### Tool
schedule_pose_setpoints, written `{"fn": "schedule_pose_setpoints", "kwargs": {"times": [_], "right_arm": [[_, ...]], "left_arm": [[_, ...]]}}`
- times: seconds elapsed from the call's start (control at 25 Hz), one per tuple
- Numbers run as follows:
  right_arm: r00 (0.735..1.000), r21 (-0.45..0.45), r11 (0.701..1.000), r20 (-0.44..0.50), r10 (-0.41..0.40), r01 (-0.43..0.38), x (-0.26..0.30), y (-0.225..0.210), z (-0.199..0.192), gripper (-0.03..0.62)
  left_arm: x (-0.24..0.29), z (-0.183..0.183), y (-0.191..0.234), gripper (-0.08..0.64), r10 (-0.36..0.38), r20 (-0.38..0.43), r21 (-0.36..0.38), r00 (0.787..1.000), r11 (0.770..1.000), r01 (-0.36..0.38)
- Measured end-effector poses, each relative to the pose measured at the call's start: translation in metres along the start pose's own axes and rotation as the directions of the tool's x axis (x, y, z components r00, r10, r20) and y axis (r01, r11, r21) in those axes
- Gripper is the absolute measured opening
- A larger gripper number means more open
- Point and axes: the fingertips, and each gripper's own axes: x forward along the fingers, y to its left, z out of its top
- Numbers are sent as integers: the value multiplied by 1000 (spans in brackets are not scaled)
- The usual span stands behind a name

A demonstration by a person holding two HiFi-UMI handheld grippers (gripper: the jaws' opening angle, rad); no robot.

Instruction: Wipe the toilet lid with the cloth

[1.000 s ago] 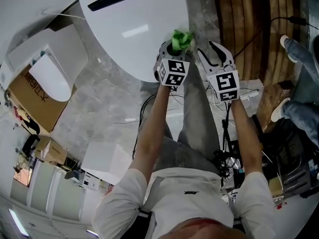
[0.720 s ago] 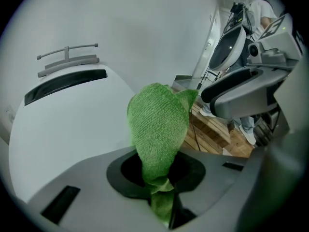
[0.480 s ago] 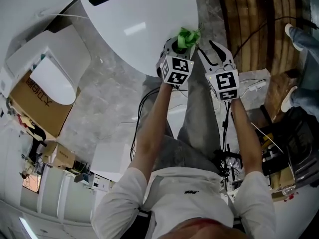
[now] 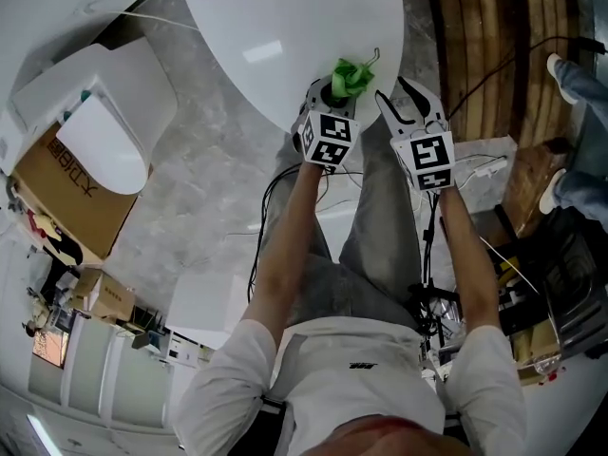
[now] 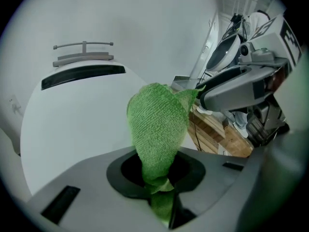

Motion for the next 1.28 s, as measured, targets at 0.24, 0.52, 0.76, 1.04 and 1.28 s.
{"fn": "schedule_pose_setpoints", "kwargs": {"times": [0.24,0.52,0.76,1.04,1.28], "right_arm": [[1000,-37,999,-13,25,-26,7,24,2,202],[998,-84,995,-33,53,-55,12,46,-4,202],[997,-109,991,-41,71,-75,14,61,-5,202],[995,-133,987,-46,87,-92,14,67,-9,202],[995,-139,986,-58,83,-90,10,59,-16,202]], "left_arm": [[-25,-22,26,84,39,11,-23,999,999,-39],[-53,-50,59,84,131,25,-85,991,988,-128],[-77,-76,81,84,212,17,-149,977,967,-207],[-90,-103,79,84,257,-14,-210,966,944,-254],[-85,-116,47,84,226,-44,-226,973,947,-230]]}}
